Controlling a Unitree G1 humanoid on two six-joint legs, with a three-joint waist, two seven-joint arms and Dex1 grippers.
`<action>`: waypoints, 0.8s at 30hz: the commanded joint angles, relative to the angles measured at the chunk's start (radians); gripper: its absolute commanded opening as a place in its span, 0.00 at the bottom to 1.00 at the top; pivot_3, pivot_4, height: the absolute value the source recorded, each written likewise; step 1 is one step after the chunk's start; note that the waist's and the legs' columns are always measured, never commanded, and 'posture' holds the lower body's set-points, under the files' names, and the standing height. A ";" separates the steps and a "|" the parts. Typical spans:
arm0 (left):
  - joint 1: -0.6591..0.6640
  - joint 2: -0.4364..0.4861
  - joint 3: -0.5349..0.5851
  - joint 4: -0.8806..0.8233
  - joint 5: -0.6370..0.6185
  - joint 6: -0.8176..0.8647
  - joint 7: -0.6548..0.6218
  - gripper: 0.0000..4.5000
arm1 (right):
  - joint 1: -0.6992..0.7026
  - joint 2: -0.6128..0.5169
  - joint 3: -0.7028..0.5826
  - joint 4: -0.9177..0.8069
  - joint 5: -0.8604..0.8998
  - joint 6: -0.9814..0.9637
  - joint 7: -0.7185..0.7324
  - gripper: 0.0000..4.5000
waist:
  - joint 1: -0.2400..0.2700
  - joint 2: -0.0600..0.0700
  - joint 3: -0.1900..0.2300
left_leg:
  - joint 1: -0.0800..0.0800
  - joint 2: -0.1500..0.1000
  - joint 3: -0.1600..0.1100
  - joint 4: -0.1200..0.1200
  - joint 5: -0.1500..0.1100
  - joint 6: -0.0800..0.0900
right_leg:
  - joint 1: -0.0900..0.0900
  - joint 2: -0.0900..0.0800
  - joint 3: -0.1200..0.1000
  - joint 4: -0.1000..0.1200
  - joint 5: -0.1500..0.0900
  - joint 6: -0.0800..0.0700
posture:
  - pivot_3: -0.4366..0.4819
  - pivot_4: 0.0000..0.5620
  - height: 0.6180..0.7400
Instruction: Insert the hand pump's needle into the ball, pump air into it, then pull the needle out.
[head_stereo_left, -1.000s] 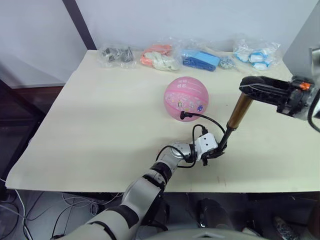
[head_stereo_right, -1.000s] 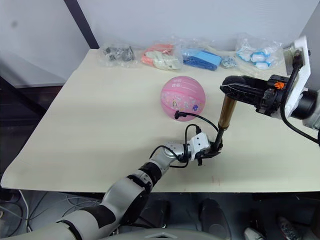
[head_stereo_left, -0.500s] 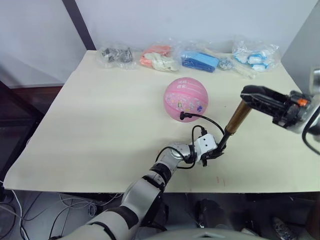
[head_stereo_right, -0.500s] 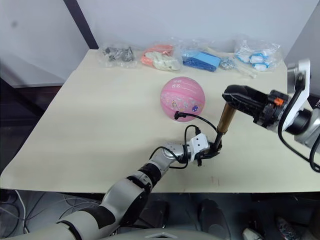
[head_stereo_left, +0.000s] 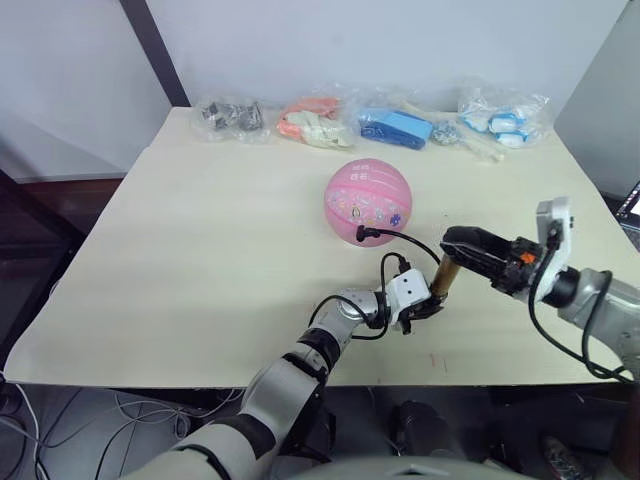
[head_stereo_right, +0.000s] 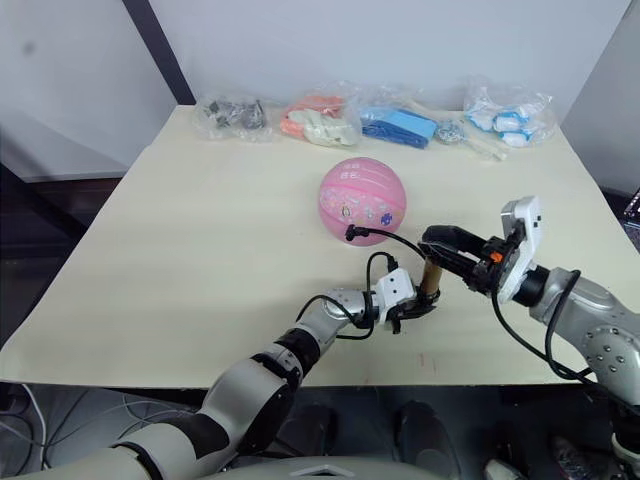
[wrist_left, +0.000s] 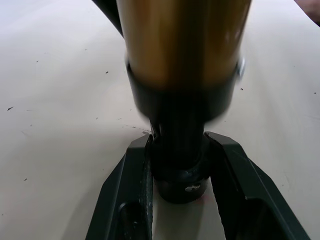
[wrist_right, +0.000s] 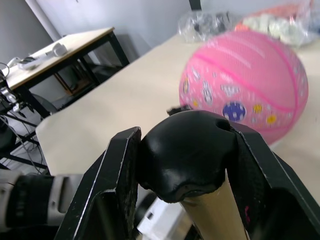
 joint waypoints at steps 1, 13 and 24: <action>0.046 0.017 -0.029 0.071 0.045 0.048 -0.025 0.25 | 0.058 0.022 0.092 0.099 -0.106 0.039 0.007 0.43 | 0.000 0.001 -0.003 | 0.000 0.000 0.000 0.000 0.000 0.000 | 0.000 0.000 0.000 0.000 0.000 0.000 | 0.48 0.27 1.00; 0.050 0.028 -0.028 0.071 0.046 0.045 -0.031 0.25 | -0.137 -0.092 -0.239 -0.059 0.252 0.198 -0.128 0.43 | 0.001 0.011 0.006 | -0.003 -0.001 -0.001 -0.001 0.000 0.000 | -0.002 -0.002 0.001 0.000 0.000 0.000 | 0.48 0.27 1.00; 0.046 0.024 -0.029 0.074 0.047 0.048 -0.030 0.25 | -0.419 -0.360 -0.365 0.040 0.641 0.301 -0.322 0.43 | 0.003 0.011 0.015 | -0.009 -0.001 0.000 0.001 0.000 0.000 | -0.005 -0.003 0.000 -0.001 0.001 -0.002 | 0.48 0.27 1.00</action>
